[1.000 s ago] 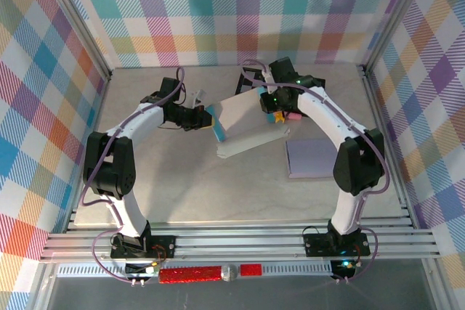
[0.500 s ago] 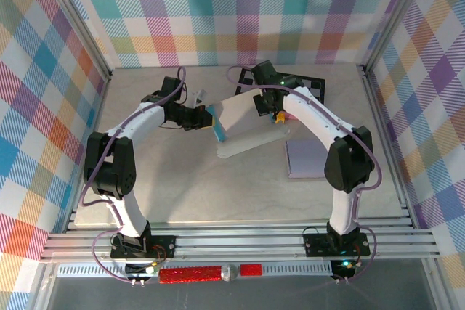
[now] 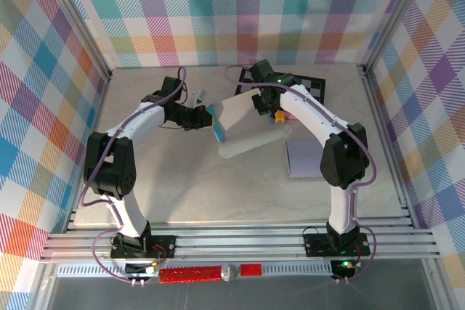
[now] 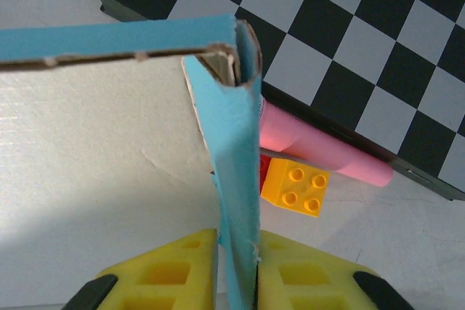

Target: Fold the paper box

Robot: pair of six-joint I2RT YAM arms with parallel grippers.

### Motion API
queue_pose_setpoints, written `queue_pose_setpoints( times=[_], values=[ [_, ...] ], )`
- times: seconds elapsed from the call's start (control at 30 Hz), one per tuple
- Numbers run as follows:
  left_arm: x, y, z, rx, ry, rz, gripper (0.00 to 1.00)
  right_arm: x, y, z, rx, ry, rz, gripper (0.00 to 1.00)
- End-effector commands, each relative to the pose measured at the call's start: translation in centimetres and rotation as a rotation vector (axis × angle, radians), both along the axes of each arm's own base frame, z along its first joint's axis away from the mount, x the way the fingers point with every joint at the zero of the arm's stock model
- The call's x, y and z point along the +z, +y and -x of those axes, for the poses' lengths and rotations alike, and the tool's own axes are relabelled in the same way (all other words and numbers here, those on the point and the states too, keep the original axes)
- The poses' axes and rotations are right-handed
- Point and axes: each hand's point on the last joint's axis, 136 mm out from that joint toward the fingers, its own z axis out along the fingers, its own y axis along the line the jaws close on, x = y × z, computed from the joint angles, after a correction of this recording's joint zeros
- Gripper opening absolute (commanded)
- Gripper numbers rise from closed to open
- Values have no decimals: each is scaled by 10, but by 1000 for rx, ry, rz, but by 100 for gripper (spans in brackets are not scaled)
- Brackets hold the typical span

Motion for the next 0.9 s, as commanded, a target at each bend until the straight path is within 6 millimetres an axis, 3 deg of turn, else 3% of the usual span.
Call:
queue_pose_setpoints(
  times=[0.0,0.07,0.17,0.3,0.57,0.87],
  values=[
    [27,-13,0,-53,-63,51,0,-1,5,-1,-16,13,3,11],
    [26,-12,-1,-46,-61,43,0,0,-5,-4,-71,1,44,0],
    [23,-10,-3,-24,-55,24,0,7,-24,-5,-204,-40,126,0],
    [20,-11,-6,9,-62,-12,0,20,-32,3,-309,-157,271,0],
    [17,-14,-8,39,-67,-31,0,22,-5,21,-313,-208,412,0],
    [19,-16,-9,46,-66,-9,0,16,7,18,-250,-201,446,0]
  ],
)
